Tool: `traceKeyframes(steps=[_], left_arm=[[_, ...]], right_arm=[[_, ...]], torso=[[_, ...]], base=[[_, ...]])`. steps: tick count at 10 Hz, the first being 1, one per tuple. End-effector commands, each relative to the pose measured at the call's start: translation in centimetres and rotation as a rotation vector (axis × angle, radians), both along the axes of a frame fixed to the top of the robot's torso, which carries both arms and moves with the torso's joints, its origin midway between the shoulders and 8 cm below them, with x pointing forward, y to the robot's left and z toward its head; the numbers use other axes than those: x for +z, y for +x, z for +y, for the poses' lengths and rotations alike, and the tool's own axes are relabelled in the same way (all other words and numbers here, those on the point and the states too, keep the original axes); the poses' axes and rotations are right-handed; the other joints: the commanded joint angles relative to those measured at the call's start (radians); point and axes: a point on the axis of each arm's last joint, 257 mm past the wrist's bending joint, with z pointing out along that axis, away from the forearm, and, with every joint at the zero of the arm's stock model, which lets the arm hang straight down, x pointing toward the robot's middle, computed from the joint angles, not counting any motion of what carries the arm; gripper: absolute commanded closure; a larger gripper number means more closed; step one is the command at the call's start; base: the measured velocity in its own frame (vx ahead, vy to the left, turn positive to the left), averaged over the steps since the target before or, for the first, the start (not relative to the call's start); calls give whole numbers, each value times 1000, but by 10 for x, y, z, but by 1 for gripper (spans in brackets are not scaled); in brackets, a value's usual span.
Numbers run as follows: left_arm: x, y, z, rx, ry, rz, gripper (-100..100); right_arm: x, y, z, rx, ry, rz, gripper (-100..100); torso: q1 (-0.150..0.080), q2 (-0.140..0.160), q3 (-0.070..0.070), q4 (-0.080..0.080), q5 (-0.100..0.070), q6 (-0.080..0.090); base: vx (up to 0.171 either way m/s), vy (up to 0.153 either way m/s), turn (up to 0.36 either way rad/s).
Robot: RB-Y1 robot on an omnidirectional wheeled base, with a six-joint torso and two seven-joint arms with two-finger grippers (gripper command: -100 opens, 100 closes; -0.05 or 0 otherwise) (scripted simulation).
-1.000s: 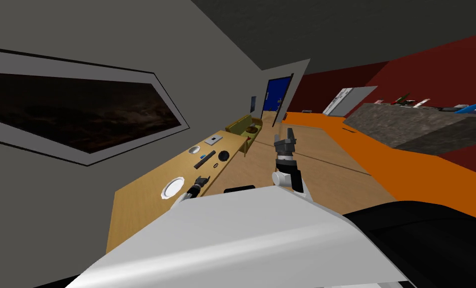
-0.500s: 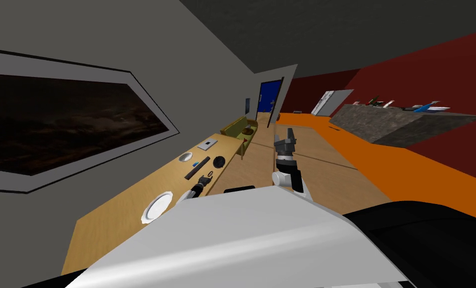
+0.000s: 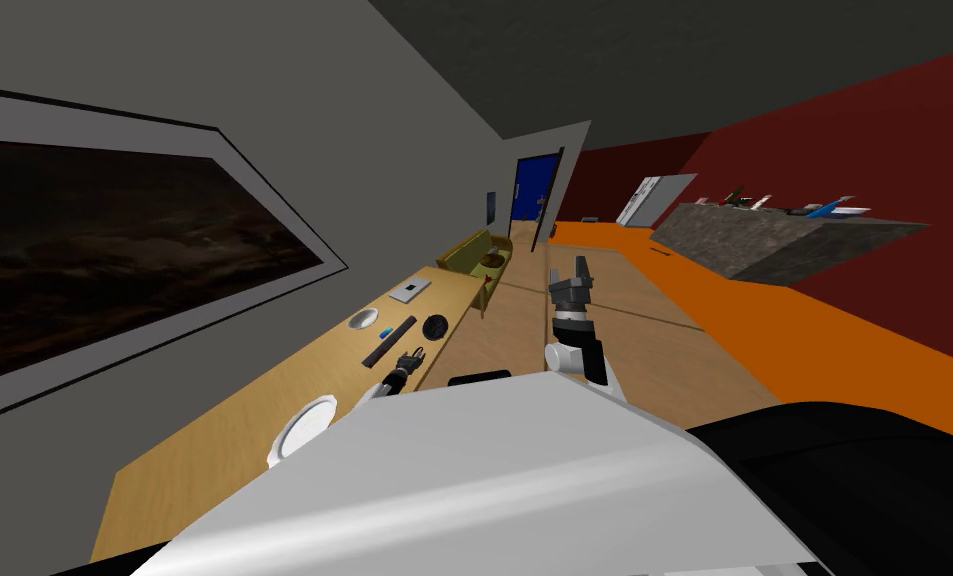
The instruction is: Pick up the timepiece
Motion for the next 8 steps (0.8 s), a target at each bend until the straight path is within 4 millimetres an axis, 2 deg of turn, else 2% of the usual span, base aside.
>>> traceKeyframes(steps=[1,8], left_arm=[[0,-2,2,12,-1,-5,-100],[-5,-24,10,72,13,-7,-100]], right_arm=[[0,0,0,0,0,0,0],[0,0,0,0,0,0,0]], torso=[[0,0,0,0,0,0],[0,0,0,0,0,0]], base=[[3,28,-58],[5,23,-95]])
